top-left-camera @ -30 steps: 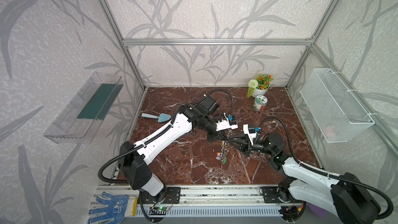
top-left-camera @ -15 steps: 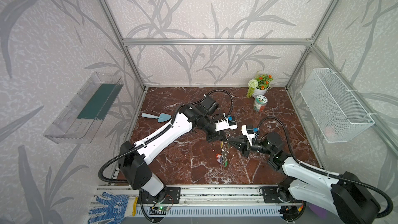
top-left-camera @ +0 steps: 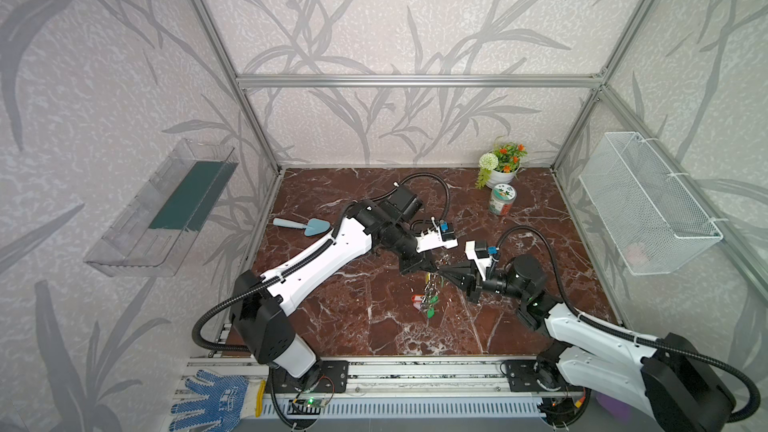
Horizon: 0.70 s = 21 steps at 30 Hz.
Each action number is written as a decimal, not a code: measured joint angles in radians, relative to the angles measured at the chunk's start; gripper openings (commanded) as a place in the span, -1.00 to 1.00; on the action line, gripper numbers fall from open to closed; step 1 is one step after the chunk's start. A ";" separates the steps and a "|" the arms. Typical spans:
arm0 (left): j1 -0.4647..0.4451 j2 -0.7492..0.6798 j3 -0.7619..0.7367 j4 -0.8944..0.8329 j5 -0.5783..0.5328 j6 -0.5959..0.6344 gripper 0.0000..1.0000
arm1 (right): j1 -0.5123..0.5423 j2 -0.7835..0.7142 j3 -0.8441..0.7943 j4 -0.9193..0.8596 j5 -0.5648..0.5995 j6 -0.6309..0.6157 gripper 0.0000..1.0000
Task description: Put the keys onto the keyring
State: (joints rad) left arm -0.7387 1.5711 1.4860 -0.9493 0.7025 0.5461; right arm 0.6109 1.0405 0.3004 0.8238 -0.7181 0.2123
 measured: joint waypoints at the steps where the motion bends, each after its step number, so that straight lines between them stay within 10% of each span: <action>1: 0.004 -0.007 -0.016 0.024 -0.001 -0.021 -0.61 | 0.000 -0.004 0.000 -0.008 0.008 -0.005 -1.00; 13: 0.073 -0.342 -0.490 0.541 0.031 -0.361 0.11 | 0.016 -0.008 0.000 -0.058 0.033 -0.023 -1.00; 21: 0.093 -0.426 -0.690 0.775 0.073 -0.430 0.03 | 0.016 0.002 -0.001 -0.036 0.023 -0.012 -1.00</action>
State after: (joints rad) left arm -0.6460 1.1446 0.7959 -0.1745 0.7753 0.1162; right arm 0.6270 1.0424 0.2996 0.7876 -0.6949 0.2001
